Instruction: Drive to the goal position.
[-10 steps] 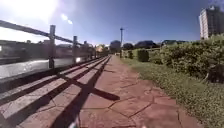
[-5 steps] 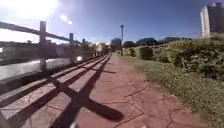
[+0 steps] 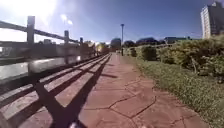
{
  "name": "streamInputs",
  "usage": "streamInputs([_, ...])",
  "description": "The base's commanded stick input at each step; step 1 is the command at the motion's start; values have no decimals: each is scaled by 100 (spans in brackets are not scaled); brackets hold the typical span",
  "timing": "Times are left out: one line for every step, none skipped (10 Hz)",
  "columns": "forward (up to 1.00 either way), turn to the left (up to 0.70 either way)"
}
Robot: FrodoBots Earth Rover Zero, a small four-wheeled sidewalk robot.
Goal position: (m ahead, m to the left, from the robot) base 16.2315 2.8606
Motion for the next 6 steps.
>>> streamInputs([85, 0])
streamInputs([85, 0])
streamInputs([85, 0])
streamInputs([85, 0])
streamInputs([85, 0])
streamInputs([85, 0])
